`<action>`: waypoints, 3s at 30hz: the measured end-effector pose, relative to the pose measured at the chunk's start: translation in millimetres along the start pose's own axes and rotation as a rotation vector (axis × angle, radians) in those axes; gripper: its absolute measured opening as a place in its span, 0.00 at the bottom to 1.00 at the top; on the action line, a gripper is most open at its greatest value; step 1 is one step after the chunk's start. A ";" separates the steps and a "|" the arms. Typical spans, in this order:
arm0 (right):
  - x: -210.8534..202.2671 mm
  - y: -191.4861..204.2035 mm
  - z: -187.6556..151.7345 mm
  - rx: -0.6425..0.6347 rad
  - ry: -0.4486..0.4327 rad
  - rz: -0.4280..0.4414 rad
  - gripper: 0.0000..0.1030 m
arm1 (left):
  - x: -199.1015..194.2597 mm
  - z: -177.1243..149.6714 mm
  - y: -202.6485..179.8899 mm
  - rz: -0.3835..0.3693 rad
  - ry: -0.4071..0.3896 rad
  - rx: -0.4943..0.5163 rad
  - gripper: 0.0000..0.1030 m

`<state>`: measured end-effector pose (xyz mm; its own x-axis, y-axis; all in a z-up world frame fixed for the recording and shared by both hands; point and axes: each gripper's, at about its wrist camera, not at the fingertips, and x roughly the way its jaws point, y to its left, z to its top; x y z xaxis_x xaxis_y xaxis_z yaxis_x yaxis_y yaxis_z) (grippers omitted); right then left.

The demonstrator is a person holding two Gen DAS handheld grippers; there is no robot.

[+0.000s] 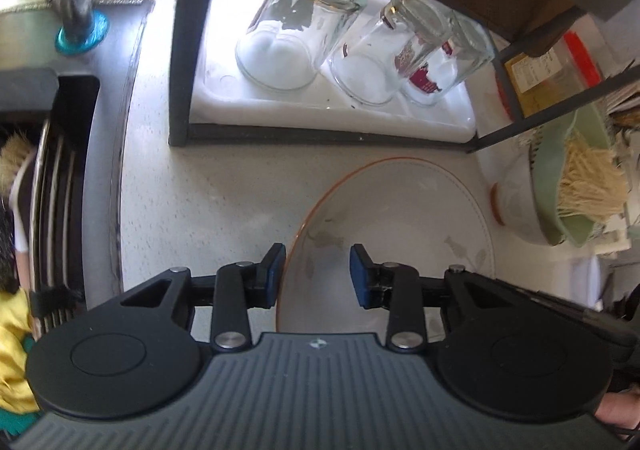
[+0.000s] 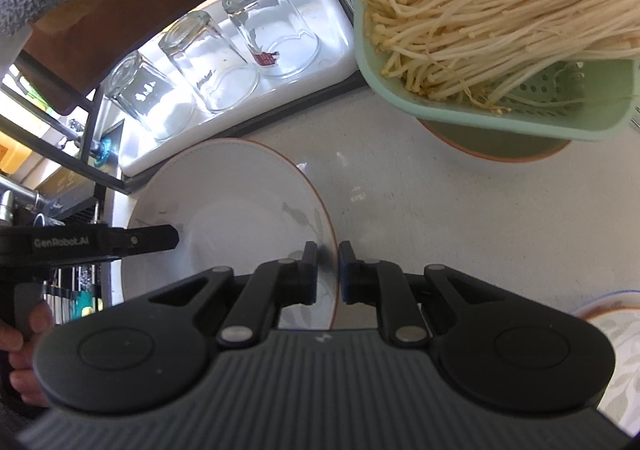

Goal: Organize plates and bowls
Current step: 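Lift the second leaf-pattern plate with the left gripper toward the plate stack, then lower the held leaf-pattern plate onto the plate stack with the left gripper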

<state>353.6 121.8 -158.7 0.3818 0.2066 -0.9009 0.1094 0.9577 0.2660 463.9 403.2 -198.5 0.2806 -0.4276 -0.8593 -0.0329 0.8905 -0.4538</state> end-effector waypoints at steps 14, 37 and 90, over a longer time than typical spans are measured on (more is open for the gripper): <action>-42.3 -6.4 -16.4 0.026 -0.021 0.013 0.13 | -32.7 -24.7 -18.9 -0.065 0.000 -0.018 0.42; -131.9 -56.2 -67.5 0.116 -0.195 0.061 0.13 | -71.1 -53.8 -112.9 -0.115 -0.045 0.232 0.42; -110.4 -185.7 -113.1 0.032 -0.087 0.075 0.16 | 12.2 -146.7 -228.5 0.157 0.075 0.295 0.42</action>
<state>187.4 -56.2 -147.4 0.4684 0.2578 -0.8451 0.1067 0.9330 0.3438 334.1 171.7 -139.9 0.2227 -0.2821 -0.9332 0.2122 0.9483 -0.2360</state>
